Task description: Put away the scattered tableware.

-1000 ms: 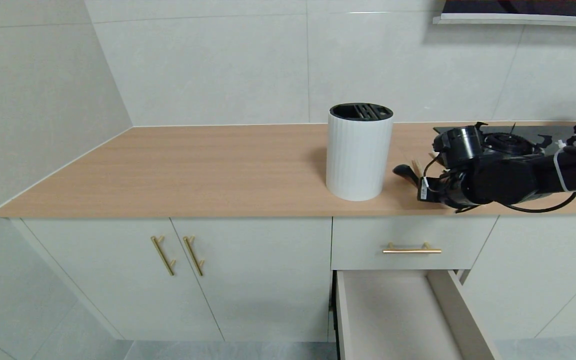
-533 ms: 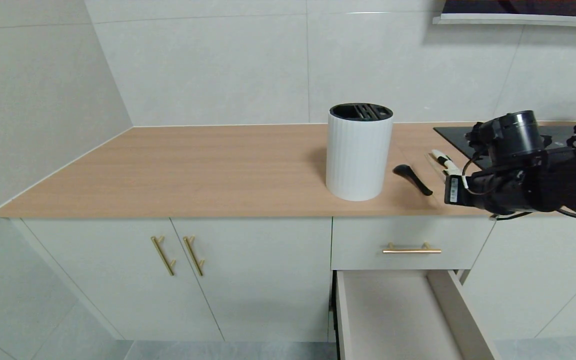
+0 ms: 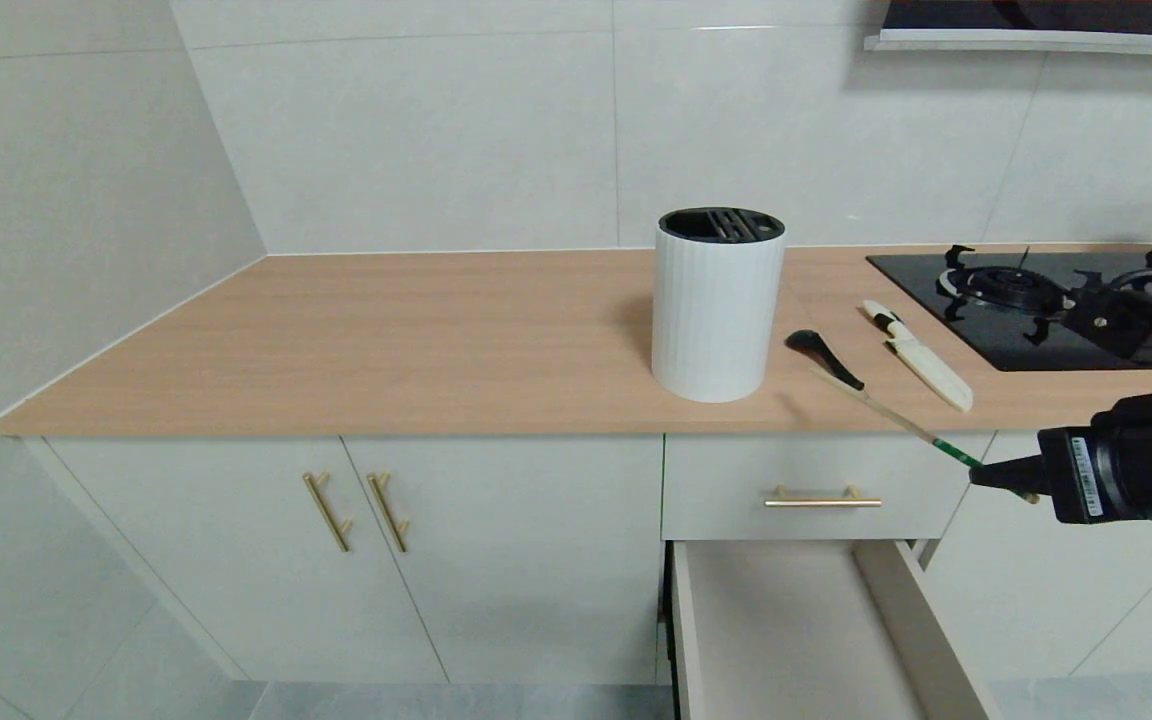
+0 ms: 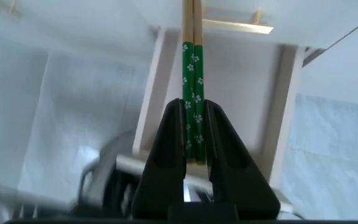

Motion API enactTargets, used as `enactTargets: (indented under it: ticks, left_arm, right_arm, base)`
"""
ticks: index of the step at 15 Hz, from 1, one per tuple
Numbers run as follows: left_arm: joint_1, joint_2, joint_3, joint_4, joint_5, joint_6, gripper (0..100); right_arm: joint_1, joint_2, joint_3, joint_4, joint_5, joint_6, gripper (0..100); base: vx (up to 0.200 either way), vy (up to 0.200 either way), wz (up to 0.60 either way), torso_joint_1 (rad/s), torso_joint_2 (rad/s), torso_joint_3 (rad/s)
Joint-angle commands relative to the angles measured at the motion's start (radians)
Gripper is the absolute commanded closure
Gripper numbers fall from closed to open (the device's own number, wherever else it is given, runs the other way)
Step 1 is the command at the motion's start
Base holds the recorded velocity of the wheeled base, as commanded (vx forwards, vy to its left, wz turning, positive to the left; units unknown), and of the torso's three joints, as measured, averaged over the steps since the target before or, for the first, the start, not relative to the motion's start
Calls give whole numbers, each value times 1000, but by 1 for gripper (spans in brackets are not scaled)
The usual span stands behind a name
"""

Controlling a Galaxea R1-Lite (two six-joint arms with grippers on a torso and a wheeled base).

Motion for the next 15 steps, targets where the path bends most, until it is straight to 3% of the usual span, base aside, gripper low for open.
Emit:
enactTargets:
  ticks: [1, 15]
  left_arm:
    - [0, 1, 0, 0, 0, 0, 0]
    - [0, 1, 0, 0, 0, 0, 0]
  right_arm:
    - [26, -65, 26, 3, 1, -7, 100]
    - [142, 101, 98, -8, -6, -19, 100]
  base:
    - [0, 0, 0, 0, 0, 0]
    - [0, 0, 0, 0, 0, 0]
